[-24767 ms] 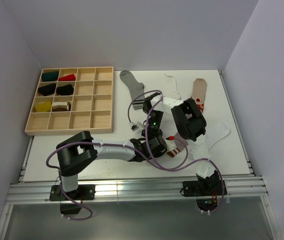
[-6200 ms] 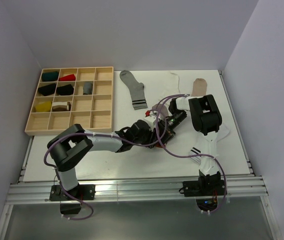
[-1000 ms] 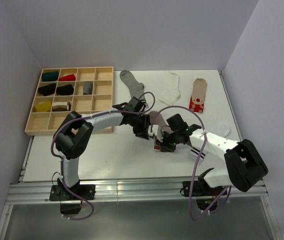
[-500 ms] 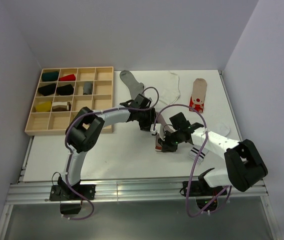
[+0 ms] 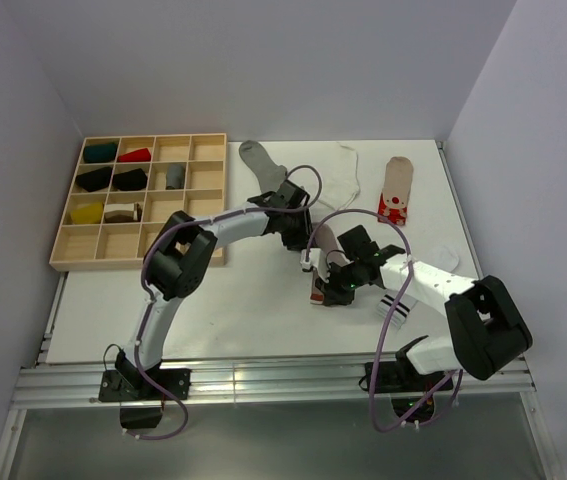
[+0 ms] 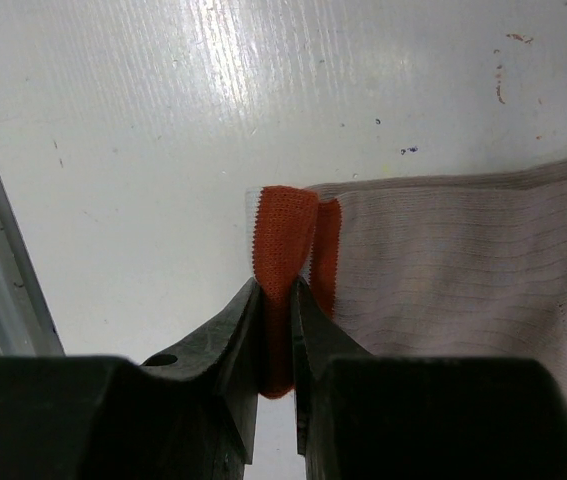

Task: Roll the socks
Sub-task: Roll the sock at the center of the board.

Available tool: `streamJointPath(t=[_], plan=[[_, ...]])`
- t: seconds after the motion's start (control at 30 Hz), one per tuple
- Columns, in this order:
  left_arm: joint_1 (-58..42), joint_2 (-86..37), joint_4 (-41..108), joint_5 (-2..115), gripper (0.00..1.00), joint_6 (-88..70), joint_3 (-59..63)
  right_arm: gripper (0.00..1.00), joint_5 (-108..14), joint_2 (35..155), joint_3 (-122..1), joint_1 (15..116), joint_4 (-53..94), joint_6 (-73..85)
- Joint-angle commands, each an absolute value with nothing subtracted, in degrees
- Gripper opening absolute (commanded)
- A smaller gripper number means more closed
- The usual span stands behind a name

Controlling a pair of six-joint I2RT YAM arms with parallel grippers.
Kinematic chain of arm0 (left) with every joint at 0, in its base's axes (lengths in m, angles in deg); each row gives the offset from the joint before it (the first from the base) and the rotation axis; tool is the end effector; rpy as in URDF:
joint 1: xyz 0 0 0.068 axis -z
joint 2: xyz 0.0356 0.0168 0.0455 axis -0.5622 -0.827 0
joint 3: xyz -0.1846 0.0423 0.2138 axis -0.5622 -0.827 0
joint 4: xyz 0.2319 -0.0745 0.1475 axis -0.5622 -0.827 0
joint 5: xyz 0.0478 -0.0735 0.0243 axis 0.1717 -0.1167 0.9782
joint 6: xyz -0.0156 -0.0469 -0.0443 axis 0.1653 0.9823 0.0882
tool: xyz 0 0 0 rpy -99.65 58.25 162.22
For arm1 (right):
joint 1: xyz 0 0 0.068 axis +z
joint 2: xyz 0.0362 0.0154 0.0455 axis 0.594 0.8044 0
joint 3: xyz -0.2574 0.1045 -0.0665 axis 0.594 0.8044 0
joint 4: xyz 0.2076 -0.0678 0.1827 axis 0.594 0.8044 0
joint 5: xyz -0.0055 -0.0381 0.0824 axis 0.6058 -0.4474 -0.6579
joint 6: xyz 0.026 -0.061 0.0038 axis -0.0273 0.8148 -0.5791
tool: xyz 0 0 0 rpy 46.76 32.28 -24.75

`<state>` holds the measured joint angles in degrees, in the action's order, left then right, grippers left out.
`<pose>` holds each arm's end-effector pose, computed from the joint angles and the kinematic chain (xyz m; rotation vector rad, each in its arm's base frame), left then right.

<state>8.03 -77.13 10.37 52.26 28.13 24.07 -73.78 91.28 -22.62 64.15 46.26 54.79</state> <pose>0.3772 -0.3580 0.1328 -0.0568 2.7419 -0.8342 0.2101 0.1435 0.1500 -1.6044 2.0152 0.7137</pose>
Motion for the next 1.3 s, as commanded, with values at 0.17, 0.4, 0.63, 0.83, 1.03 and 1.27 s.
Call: streamJointPath(t=[0.17,0.4,0.63,0.83,1.03,1.27], plan=[[8.25,-84.43,-0.81,59.67,0.23,24.05,28.75,0.11,-74.72,91.39,-24.91,63.78,46.89,55.51],[7.46,-84.79,-1.08,60.64,0.00,23.70,28.76,0.11,-74.01,92.44,-24.91,63.69,46.80,54.98],[4.21,-79.69,3.57,61.35,0.00,24.84,19.90,0.10,-77.96,97.00,-28.25,61.59,51.72,56.03],[2.97,-76.35,6.39,61.08,0.00,25.19,14.53,0.10,-82.35,104.99,-35.54,58.24,59.36,57.43],[2.53,-74.86,8.15,61.26,0.00,25.28,12.41,0.11,-85.35,117.46,-46.26,55.61,72.19,59.63],[2.36,-73.01,9.82,61.79,0.00,24.67,10.57,0.11,-86.40,129.53,-56.37,53.59,79.85,57.88]])
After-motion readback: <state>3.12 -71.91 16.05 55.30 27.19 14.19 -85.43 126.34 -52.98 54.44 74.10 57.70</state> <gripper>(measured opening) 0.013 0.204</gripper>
